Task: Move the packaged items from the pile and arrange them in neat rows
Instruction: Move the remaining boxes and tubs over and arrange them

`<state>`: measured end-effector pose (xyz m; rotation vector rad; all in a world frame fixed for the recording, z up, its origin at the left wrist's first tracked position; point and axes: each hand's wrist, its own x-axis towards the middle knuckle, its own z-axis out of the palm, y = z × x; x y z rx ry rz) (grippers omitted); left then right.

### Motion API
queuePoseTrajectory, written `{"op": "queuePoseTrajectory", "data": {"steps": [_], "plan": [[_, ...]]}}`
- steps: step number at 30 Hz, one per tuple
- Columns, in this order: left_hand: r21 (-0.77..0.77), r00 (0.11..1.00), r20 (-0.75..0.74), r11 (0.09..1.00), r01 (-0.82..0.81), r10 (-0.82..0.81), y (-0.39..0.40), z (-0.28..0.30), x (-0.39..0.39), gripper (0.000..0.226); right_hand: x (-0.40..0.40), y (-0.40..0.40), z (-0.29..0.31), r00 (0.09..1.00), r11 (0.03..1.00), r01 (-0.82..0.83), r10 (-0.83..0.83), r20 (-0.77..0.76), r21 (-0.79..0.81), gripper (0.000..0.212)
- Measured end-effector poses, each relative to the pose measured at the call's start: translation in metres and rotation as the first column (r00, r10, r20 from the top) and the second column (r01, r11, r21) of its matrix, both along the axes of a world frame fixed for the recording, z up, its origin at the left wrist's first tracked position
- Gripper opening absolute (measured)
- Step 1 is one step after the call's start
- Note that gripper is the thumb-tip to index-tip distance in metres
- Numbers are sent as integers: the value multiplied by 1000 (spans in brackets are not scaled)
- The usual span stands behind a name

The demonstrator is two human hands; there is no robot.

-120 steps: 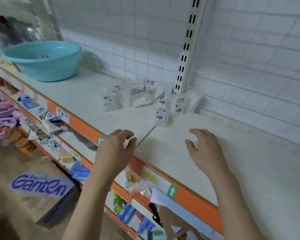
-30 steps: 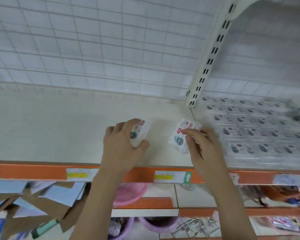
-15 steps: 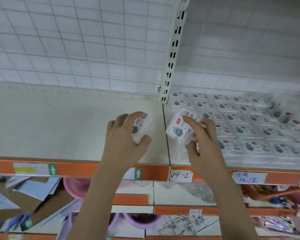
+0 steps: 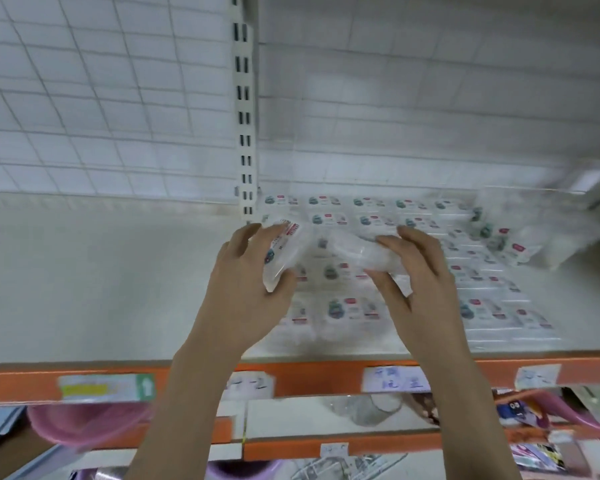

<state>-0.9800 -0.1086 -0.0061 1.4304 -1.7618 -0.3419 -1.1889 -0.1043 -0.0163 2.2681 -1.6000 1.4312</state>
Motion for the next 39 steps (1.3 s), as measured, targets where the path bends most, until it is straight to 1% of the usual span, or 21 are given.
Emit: {"op": "queuePoseTrajectory", "data": {"steps": [3,8,11,14,17,19,21,23,25,26,28,30,32,34,37,39], "plan": [[-22,1000,27,1000,7,-7,-5,1,-60,54,-59,-5,3,999,999,31,-30,-37,24,34],[20,998,48,999,43,-44,-10,0,-156,51,-154,-16,5,998,998,56,-56,-31,-5,32],[43,996,77,998,39,-42,-12,-1,-194,52,-195,-32,2,991,995,87,-92,-97,-52,31],[56,992,128,998,11,-19,-15,-1,-216,51,-223,-59,-1,984,995,98,-102,-148,-29,33],[60,982,189,997,-38,26,-19,1,-227,52,-229,-88,-1,973,994,97,-107,-205,-57,33],[83,979,199,994,-65,47,-22,0,-229,51,-225,-106,1,964,993,105,-117,-240,-60,33],[63,975,202,993,-103,88,-25,-4,-228,49,-222,-123,-1,947,995,90,-101,-305,-49,35],[32,966,216,988,-153,142,-28,-7,-229,52,-221,-135,-8,919,999,51,-46,-391,3,38],[26,954,238,981,-194,183,-28,-7,-231,54,-221,-139,-16,886,992,50,10,-464,116,41],[33,949,251,978,-206,192,-28,-6,-232,55,-222,-138,-21,875,989,43,32,-483,144,41],[49,944,265,975,-217,197,-29,-7,-235,56,-227,-134,-28,879,996,-10,52,-474,91,41],[49,940,279,975,-219,197,-32,-8,-237,56,-231,-133,-32,893,999,-48,53,-447,24,37],[52,938,284,974,-221,197,-34,-8,-239,56,-235,-139,-34,886,998,-68,53,-461,-16,32],[71,939,287,973,-219,191,-35,-8,-241,57,-237,-147,-33,872,996,-84,67,-485,-14,27],[76,943,285,976,-204,175,-37,-8,-241,56,-238,-156,-34,853,995,-99,97,-513,24,33],[85,941,293,976,-203,170,-39,-9,-240,56,-237,-159,-33,850,992,-120,121,-512,35,31]]}}
